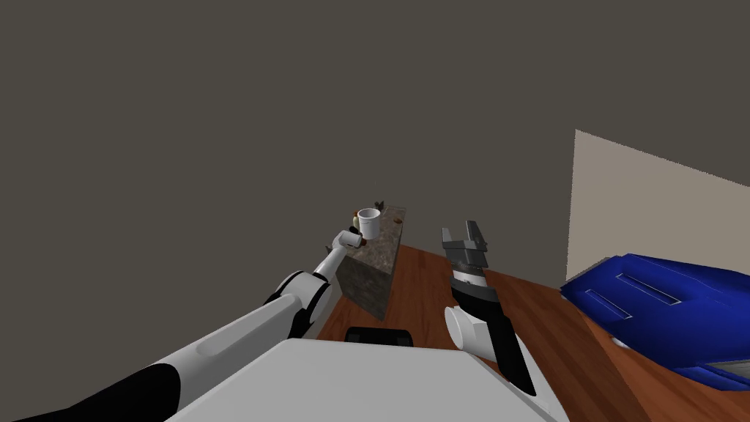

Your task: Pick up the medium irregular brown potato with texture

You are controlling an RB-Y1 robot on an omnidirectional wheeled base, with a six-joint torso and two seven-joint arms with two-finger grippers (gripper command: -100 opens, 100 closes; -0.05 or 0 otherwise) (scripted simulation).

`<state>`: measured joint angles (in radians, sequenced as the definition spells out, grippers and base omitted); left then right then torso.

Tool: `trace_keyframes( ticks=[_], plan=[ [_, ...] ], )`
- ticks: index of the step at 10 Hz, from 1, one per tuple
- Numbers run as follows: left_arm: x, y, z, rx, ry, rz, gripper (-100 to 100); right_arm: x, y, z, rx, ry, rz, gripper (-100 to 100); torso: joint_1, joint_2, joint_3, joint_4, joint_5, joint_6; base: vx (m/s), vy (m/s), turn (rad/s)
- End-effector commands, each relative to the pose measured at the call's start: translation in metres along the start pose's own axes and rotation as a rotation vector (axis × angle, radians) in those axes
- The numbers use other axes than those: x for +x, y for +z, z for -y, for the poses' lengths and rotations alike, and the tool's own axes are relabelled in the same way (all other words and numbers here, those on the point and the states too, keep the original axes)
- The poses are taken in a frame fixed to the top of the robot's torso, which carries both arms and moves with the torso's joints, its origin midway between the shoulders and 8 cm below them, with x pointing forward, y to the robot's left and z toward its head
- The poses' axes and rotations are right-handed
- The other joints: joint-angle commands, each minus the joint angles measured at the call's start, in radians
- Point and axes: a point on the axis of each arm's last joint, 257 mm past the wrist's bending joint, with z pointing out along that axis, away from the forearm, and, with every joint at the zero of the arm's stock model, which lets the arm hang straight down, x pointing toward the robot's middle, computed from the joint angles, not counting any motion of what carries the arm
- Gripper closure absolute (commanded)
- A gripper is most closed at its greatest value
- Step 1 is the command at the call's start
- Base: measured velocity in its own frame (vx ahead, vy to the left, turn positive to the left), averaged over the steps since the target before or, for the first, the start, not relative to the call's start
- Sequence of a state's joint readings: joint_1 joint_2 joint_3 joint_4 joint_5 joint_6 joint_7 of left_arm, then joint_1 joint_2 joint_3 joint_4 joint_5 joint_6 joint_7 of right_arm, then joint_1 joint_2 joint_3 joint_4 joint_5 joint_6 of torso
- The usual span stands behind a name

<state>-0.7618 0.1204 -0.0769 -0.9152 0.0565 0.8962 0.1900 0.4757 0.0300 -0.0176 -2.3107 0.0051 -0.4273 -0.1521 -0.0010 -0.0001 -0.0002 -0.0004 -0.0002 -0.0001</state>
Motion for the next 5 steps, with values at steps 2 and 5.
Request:
trace_keyframes(
  ticks=[2, 5],
  plan=[
    [-0.034, 0.007, -0.007, 0.001, -0.036, 0.031, -100, 0.0, 0.0, 0.0, 0.0, 0.0, 0.0, 0, 0.0, 0.0, 0.0, 0.0, 0.0, -0.001, 0.004, -0.011, -0.186],
    [-0.025, 0.007, -0.009, -0.003, -0.029, 0.025, 100, 0.0, 0.0, 0.0, 0.0, 0.0, 0.0, 0, 0.001, 0.0, 0.001, 0.001, 0.0, -0.001, 0.0, -0.001, -0.006]
  ],
)
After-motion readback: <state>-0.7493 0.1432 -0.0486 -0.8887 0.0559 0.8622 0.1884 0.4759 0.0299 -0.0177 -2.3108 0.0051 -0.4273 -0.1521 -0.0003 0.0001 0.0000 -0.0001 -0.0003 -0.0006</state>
